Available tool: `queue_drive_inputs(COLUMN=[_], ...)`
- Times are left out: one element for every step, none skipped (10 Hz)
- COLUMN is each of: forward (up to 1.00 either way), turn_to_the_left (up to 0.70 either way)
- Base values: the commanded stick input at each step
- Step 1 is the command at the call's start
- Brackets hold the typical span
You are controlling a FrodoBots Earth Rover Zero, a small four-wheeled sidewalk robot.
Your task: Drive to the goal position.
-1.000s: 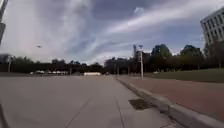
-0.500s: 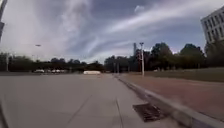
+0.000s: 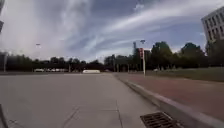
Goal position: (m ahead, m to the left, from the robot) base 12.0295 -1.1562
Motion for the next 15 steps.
queue_drive_inputs(forward=[1.00, 1.00, 1.00, 1.00, 1.00, 1.00, 1.00, 1.00, 1.00, 1.00, 1.00, 1.00, 1.00, 1.00, 1.00], turn_to_the_left=[0.00, 0.00, 0.00, 0.00, 0.00, 0.00, 0.00, 0.00, 0.00, 0.00, 0.00, 0.00, 0.00, 0.00, 0.00])
